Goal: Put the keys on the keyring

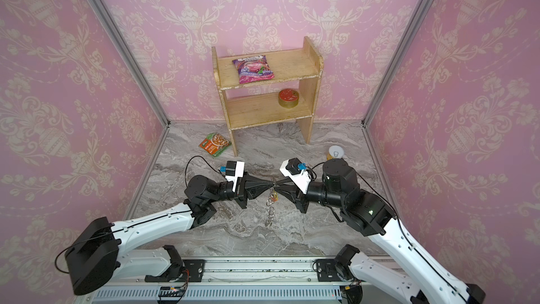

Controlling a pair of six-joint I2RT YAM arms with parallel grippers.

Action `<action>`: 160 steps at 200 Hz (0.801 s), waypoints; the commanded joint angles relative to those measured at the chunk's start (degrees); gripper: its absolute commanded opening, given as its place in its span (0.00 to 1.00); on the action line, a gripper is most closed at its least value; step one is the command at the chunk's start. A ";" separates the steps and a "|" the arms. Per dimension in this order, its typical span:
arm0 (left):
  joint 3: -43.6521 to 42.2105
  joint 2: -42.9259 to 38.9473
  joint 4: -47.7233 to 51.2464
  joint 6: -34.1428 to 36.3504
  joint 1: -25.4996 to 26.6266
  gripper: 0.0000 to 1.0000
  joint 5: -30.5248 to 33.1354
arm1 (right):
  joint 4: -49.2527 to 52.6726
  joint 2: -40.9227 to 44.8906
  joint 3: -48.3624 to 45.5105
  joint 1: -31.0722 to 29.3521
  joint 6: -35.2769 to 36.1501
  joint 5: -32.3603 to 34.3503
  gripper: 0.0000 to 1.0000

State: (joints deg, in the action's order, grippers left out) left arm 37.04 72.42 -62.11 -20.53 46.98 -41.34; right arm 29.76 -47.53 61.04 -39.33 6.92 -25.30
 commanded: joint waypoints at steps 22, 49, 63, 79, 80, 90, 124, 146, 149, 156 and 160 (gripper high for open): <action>2.11 -0.61 -2.82 -1.33 -0.25 0.00 -1.31 | -2.88 0.09 -1.47 0.42 -2.08 -1.56 0.18; 2.16 -0.52 -2.88 -1.44 -0.22 0.00 -1.55 | -3.45 0.16 -1.64 0.48 -2.21 -1.74 0.17; 2.16 -0.53 -3.01 -1.44 -0.09 0.00 -1.54 | -3.44 -0.02 -1.70 0.48 -2.34 -1.91 0.16; 2.21 -0.37 -3.00 -1.46 -0.09 0.00 -1.68 | -3.91 0.07 -1.89 0.56 -2.51 -2.10 0.14; 2.19 -0.36 -3.01 -1.45 -0.07 0.00 -1.70 | -3.96 0.07 -1.89 0.57 -2.52 -2.11 0.14; 2.24 -0.33 -3.12 -1.48 -0.05 0.00 -1.73 | -4.03 -0.02 -1.93 0.58 -2.57 -2.21 0.13; 2.21 -0.35 -3.37 -1.46 0.04 0.00 -1.73 | -4.42 -0.38 -2.31 0.60 -3.09 -3.18 0.13; 2.25 -0.35 -3.46 -1.52 0.04 0.00 -1.80 | -4.89 -0.20 -2.54 0.67 -3.38 -3.03 0.12; 2.21 -0.35 -3.45 -1.53 0.04 0.00 -1.81 | -4.89 -0.20 -2.51 0.64 -3.35 -3.03 0.12; 2.29 -0.33 -3.46 -1.53 0.04 0.00 -1.81 | -5.07 -0.15 -2.56 0.66 -3.42 -3.15 0.11; 2.25 -0.35 -3.46 -1.57 0.09 0.00 -1.84 | -5.14 -0.19 -2.54 0.69 -3.47 -3.13 0.10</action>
State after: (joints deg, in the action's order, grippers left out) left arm 37.26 72.44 -62.33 -20.73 46.98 -41.71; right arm 26.35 -47.77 59.24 -39.07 4.47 -27.46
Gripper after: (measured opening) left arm 0.043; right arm 0.114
